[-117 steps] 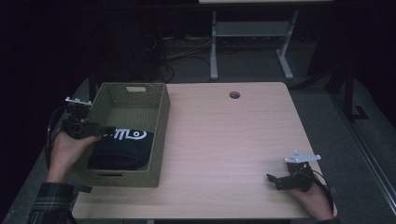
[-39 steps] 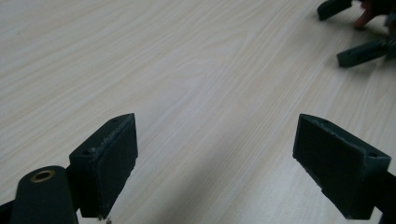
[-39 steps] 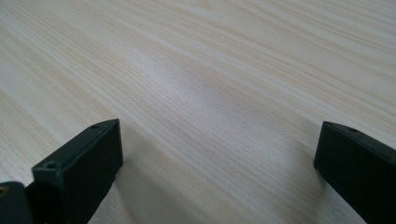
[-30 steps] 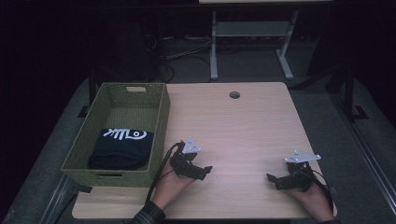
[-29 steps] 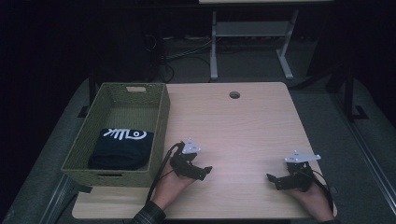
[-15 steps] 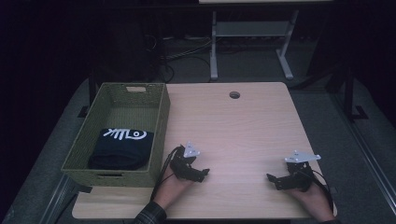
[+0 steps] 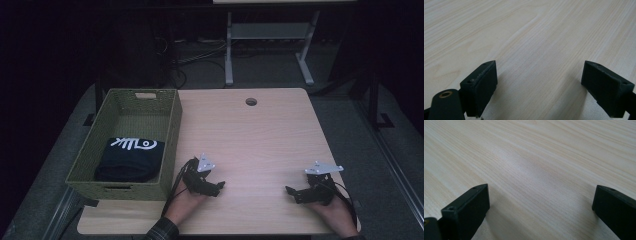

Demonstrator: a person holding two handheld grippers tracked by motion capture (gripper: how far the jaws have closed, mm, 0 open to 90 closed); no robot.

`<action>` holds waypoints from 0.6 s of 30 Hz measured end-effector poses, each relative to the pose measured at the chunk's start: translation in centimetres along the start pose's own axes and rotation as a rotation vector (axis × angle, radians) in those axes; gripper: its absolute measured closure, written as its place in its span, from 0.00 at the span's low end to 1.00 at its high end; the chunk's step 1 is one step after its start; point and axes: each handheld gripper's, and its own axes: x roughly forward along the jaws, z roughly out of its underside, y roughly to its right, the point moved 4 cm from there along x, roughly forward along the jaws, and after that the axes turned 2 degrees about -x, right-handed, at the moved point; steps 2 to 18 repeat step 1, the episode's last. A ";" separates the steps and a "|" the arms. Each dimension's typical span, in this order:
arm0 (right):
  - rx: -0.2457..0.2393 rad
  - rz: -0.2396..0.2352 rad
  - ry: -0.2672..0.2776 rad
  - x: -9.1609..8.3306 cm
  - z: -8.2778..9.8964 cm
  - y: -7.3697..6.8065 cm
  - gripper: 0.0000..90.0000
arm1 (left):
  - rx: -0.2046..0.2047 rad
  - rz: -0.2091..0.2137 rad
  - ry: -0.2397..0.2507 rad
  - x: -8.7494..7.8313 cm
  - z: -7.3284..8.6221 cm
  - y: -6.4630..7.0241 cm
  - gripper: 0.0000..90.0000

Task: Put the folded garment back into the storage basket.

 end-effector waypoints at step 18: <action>0.000 0.000 0.000 0.0 0.0 0.0 0.01 | 0.000 0.000 0.000 0.0 0.0 0.0 0.14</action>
